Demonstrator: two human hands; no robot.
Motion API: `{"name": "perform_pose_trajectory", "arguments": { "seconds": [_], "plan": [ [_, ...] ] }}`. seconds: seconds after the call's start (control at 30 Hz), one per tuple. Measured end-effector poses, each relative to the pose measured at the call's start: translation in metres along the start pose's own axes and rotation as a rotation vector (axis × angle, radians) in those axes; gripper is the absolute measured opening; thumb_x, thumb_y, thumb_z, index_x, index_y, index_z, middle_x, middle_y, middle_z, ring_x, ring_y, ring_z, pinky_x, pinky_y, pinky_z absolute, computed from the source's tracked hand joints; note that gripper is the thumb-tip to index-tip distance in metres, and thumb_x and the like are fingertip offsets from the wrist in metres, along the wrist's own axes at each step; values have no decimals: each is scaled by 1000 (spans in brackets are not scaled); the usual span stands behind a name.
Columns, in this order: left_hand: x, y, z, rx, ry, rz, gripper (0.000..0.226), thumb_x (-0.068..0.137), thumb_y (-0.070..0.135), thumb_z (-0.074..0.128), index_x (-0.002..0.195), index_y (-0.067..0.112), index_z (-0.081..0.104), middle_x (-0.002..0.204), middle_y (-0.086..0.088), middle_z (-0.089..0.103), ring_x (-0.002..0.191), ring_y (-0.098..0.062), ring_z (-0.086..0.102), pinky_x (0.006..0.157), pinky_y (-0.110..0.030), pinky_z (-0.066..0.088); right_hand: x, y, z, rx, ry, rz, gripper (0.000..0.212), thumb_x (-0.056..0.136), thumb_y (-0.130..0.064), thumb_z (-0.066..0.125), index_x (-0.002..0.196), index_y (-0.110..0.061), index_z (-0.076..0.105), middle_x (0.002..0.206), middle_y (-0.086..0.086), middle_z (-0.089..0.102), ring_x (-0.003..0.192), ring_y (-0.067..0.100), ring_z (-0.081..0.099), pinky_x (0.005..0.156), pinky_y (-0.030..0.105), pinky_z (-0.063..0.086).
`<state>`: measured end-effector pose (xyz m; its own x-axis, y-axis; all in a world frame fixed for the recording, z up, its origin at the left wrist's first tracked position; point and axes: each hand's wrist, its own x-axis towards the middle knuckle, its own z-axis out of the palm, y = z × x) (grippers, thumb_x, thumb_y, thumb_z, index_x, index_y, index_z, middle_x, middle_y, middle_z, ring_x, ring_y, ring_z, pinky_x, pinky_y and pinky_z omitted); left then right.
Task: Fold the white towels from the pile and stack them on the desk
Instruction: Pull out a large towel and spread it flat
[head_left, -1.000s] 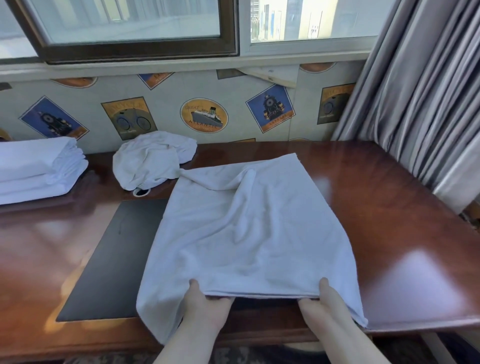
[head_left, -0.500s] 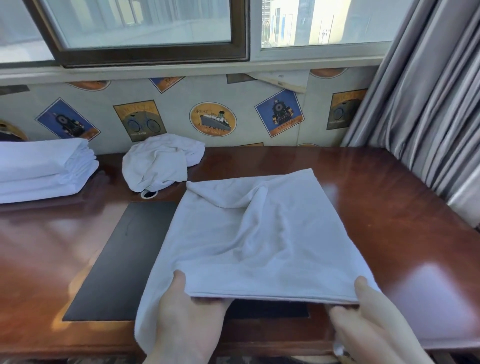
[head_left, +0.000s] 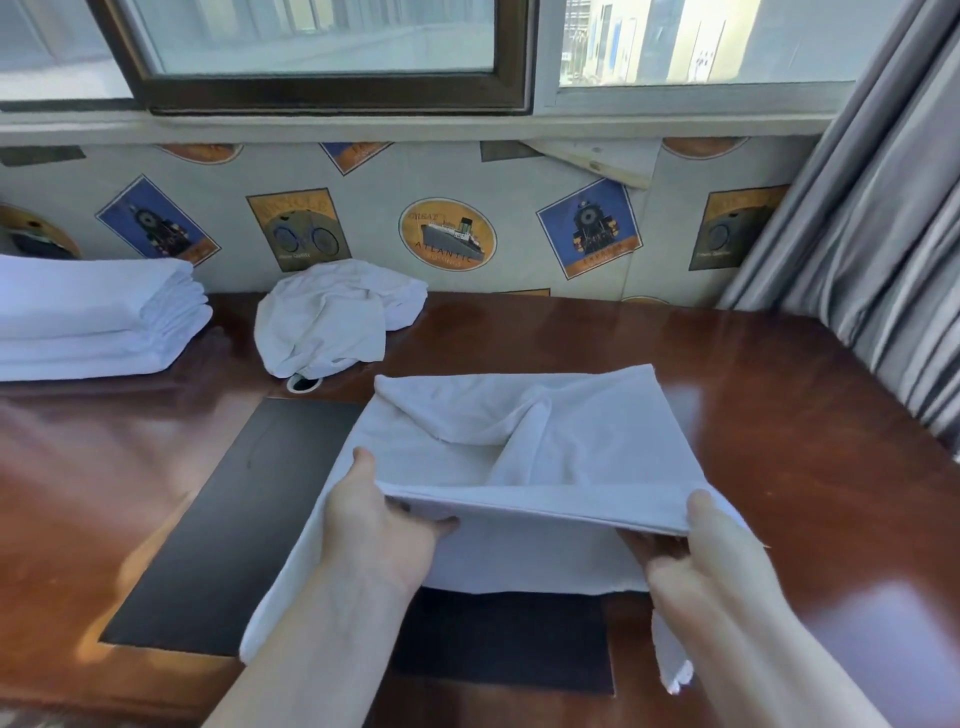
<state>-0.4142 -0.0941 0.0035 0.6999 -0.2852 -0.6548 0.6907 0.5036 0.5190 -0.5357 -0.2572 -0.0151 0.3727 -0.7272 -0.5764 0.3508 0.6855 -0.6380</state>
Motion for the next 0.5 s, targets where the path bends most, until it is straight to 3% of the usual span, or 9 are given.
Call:
{"name": "perform_pose_trajectory", "arguments": {
  "seconds": [0.1,0.17,0.23,0.3,0.37,0.4,0.5],
  "plan": [
    [27,13,11,89,101,30,51,101,46,44,139,11,48,138,-12,55,129,-39,46,112,-64,23,14,0,19,-106,-30,-66,18,103,-18,46,111,-13,61,97,9,67,91,31,66,89,51,53],
    [46,24,25,149,187,65,53,99,48,48,140,14,46,145,-8,48,136,-34,40,116,-60,16,28,-1,39,-201,15,-121,21,103,-19,46,89,-19,61,84,3,69,78,22,68,82,46,55],
    [70,34,38,165,254,114,40,96,47,55,123,17,54,142,-3,51,132,-29,45,116,-54,22,45,0,59,-291,40,-144,27,101,-20,45,78,-22,59,66,-4,68,57,13,66,72,41,55],
    [95,43,52,209,261,143,36,94,47,58,117,19,57,140,2,53,128,-25,50,112,-50,31,66,4,81,-377,100,-175,29,100,-22,45,73,-19,55,65,0,61,53,16,58,75,43,54],
    [118,51,67,260,282,144,51,93,48,58,138,27,48,149,7,43,132,-22,45,113,-47,31,94,12,103,-481,182,-212,28,100,-25,43,76,-14,52,76,8,58,64,23,53,88,50,50],
    [129,54,74,288,315,123,57,93,48,58,144,29,42,152,7,36,135,-23,40,113,-46,28,109,17,113,-529,214,-234,24,100,-25,41,83,-13,53,85,12,59,71,25,53,88,46,50],
    [170,56,91,293,379,22,44,97,40,52,138,26,44,147,5,33,135,-30,34,111,-44,26,159,31,135,-636,291,-272,31,102,-20,38,112,0,59,91,17,55,71,24,46,65,30,37]
  ]
}}
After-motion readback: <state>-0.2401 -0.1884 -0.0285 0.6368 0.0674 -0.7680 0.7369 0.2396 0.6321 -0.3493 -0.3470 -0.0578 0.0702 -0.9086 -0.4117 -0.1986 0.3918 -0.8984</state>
